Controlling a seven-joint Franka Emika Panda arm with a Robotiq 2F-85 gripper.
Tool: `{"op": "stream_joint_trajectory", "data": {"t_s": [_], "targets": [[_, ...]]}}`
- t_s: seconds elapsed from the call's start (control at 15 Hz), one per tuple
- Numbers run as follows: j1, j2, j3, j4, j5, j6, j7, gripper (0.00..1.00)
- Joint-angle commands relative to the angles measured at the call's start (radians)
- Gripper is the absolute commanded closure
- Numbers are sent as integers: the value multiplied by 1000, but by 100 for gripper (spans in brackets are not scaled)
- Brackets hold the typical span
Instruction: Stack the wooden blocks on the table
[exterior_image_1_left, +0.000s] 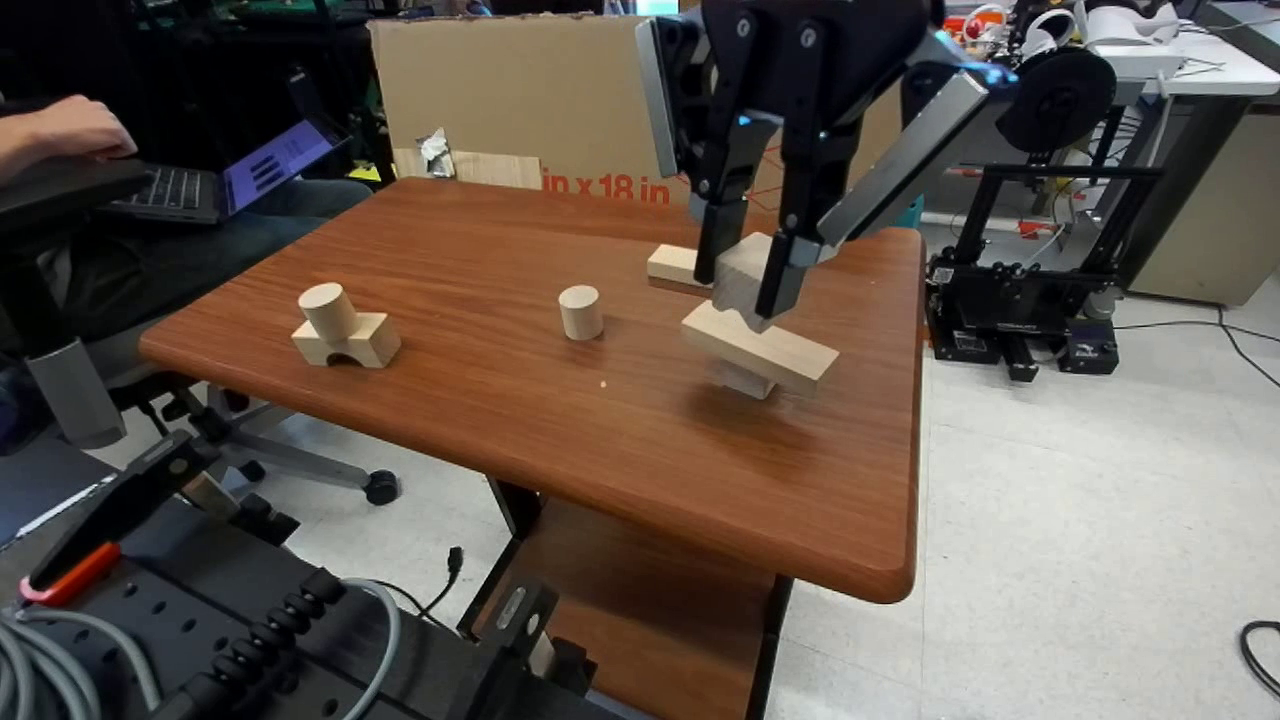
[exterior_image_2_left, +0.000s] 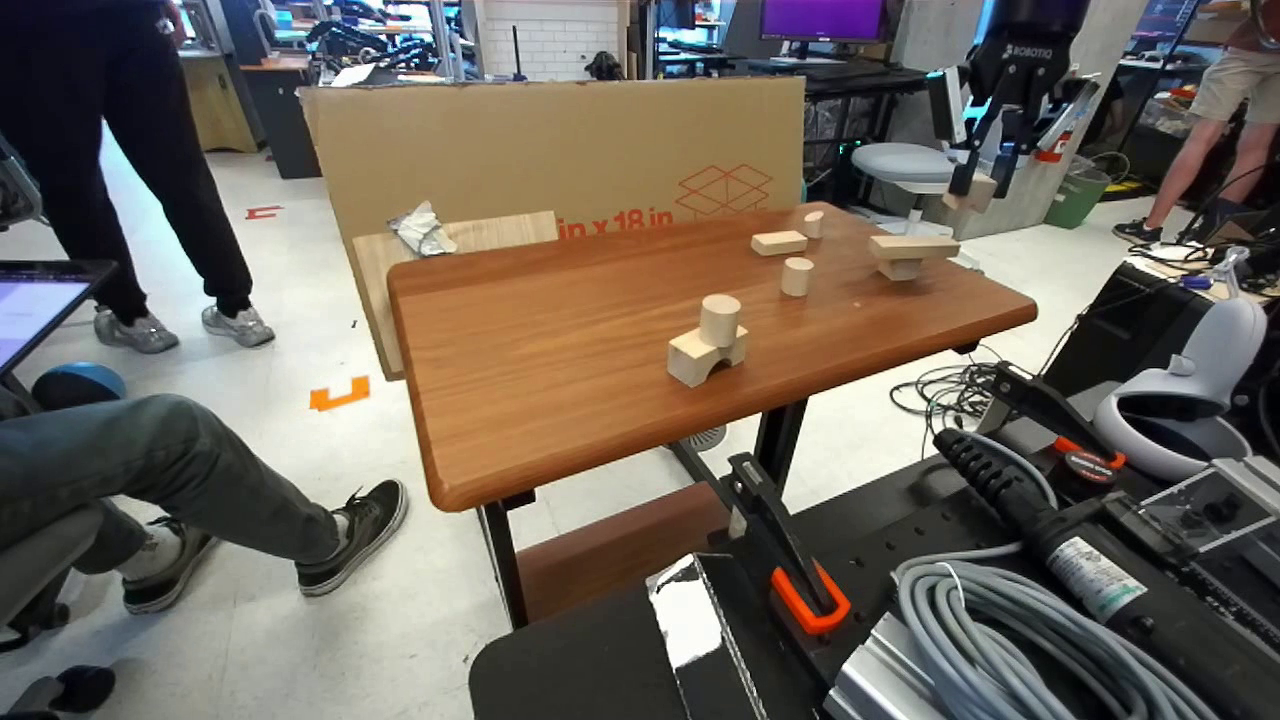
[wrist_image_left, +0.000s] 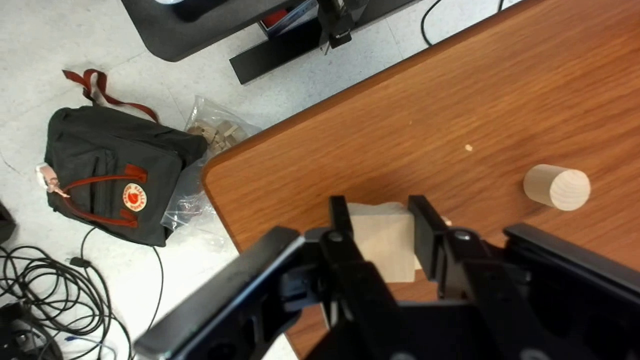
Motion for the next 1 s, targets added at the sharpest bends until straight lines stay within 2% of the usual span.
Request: {"op": "stream_joint_trajectory", "data": {"t_s": [0.0, 0.4, 0.93], "targets": [[-10, 57, -9, 64, 6, -20, 9, 92], [-6, 134, -8, 131, -3, -36, 15, 92], [25, 103, 11, 111, -24, -12, 13, 92]]}}
